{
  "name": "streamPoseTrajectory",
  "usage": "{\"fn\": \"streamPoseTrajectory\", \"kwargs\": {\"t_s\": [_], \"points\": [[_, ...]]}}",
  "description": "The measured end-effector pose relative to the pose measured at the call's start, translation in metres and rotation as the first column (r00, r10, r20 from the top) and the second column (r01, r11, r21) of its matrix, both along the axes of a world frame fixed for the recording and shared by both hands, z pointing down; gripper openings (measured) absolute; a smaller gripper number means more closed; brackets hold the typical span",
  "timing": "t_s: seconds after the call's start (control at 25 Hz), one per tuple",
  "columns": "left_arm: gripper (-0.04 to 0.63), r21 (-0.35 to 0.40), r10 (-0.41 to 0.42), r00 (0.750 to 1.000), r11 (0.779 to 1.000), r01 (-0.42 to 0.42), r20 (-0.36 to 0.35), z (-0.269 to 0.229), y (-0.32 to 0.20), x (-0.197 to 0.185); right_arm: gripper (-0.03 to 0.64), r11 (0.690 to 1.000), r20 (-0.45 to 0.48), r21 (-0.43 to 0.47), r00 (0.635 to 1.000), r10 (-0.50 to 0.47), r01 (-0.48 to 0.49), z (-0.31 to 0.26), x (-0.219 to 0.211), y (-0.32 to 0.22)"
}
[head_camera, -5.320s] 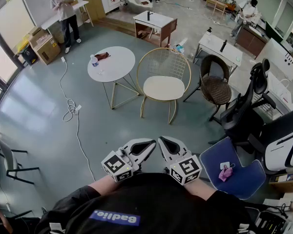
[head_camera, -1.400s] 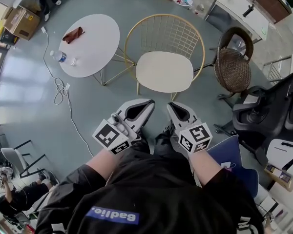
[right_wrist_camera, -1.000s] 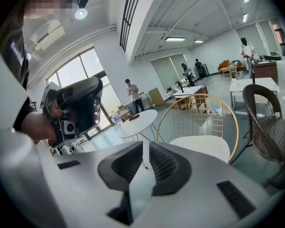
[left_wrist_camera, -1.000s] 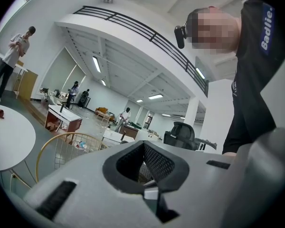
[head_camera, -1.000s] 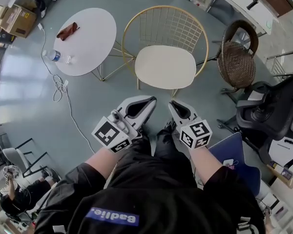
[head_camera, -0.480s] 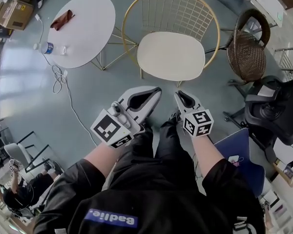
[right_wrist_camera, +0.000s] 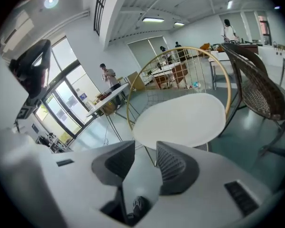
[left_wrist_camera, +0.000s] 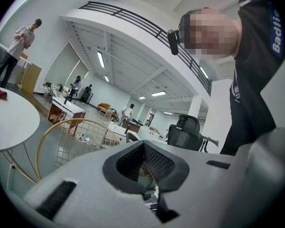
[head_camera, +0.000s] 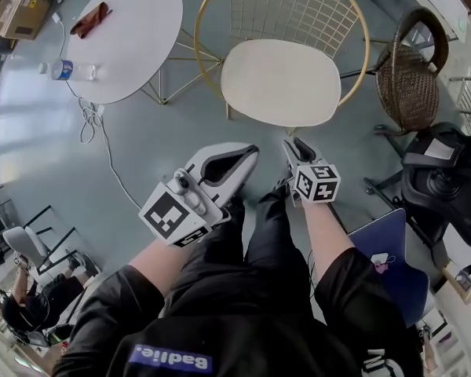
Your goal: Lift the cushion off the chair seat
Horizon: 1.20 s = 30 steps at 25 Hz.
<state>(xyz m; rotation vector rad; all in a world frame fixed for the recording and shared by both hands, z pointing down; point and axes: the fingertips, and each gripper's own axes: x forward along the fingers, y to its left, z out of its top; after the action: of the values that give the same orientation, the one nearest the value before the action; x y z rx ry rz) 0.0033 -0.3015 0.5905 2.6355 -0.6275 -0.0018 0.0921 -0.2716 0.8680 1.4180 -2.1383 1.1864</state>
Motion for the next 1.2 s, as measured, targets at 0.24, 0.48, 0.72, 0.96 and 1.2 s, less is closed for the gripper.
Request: {"fn": "streamPoseTrajectory", "kwargs": {"t_s": [0.24,0.48,0.72,0.96,1.2], "points": [[0.014,-0.006,-0.005,1.0,1.0,0.005,0.01,0.02,-0.003,-0.005,0.172,0.983,0.122,-0.105,0.979,0.162,-0.15,0.061,0.01,-0.008],[0.014,-0.011,-0.007,0.999,1.0,0.008,0.032,0.043,-0.001,-0.009,0.206,0.971,0.274,-0.12,0.933,0.232,-0.206,0.092,0.009,-0.022],[0.014,-0.024,-0.014,0.999,1.0,0.015,0.033,0.057,0.001,-0.013,0.207,0.94,0.422,-0.149,0.84,0.341,-0.307,0.103,0.017,-0.044],[0.014,-0.05,-0.016,0.999,0.999,0.018,0.032,0.061,0.002,-0.016,0.206,0.905,0.555,-0.198,0.717,0.421,-0.378,0.112,0.027,-0.067],[0.014,-0.043,-0.023,0.999,0.999,0.025,0.038,0.054,0.001,-0.026,0.106,0.894,0.566,-0.203,0.697,0.44,-0.4,0.107,0.027,-0.072]]}}
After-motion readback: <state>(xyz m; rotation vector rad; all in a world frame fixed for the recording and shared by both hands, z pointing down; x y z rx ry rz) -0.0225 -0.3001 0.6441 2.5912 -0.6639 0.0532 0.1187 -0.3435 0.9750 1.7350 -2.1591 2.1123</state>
